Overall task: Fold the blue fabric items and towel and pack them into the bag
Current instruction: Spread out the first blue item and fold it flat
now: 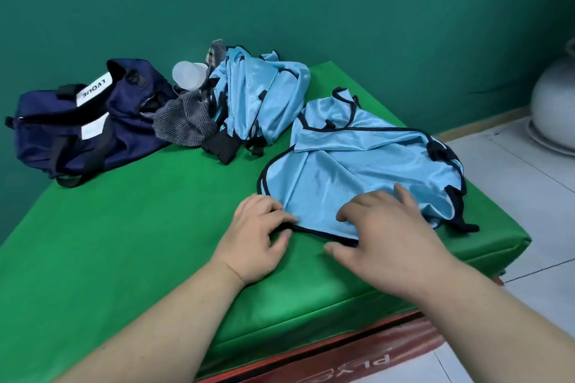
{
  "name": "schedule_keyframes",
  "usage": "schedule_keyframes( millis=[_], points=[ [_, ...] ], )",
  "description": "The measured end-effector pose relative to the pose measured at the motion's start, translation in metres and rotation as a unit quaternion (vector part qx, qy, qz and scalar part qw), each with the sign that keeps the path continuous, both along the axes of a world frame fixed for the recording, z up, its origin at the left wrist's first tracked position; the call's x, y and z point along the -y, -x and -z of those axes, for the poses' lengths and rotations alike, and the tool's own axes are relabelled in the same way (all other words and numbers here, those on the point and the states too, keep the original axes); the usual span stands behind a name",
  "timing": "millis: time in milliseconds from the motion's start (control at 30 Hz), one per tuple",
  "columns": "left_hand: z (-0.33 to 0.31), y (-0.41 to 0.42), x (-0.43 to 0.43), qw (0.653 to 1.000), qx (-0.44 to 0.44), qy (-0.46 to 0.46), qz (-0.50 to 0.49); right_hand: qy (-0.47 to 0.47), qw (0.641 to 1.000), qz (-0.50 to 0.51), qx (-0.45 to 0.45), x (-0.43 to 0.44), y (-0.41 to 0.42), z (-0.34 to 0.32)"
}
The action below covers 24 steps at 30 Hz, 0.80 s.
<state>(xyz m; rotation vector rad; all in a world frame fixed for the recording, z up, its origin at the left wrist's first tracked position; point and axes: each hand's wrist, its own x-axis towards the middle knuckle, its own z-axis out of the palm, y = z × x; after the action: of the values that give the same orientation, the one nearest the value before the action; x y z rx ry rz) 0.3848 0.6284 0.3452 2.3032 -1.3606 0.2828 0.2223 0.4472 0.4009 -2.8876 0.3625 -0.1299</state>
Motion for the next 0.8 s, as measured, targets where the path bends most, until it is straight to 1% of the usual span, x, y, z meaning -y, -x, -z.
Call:
schedule_keyframes(
  millis=[100,267,367,433,567,700,800],
  points=[
    [-0.001,0.001,-0.001,1.000,0.000,0.001,-0.007,0.021,1.000,-0.003,-0.012,-0.012,-0.008,0.006],
    [-0.004,0.003,0.001,0.999,-0.031,-0.025,-0.032,0.050,0.998,0.000,0.032,-0.009,-0.013,0.018],
    [-0.005,0.003,0.001,0.997,-0.037,-0.045,-0.046,0.062,0.998,0.010,0.017,0.002,-0.009,0.014],
    [-0.004,0.004,0.001,0.997,-0.032,-0.053,-0.055,0.055,0.998,0.025,0.022,0.013,-0.004,0.008],
    [-0.002,0.005,0.000,0.997,-0.020,-0.041,-0.066,0.006,0.998,0.054,0.022,0.031,0.009,-0.003],
    [-0.002,0.005,0.001,0.996,-0.010,-0.042,-0.080,0.021,0.999,0.035,0.022,0.031,0.012,-0.004],
    [-0.003,0.004,0.002,0.994,-0.019,-0.053,-0.089,0.021,0.999,0.037,0.018,0.031,0.011,-0.002]
  ],
)
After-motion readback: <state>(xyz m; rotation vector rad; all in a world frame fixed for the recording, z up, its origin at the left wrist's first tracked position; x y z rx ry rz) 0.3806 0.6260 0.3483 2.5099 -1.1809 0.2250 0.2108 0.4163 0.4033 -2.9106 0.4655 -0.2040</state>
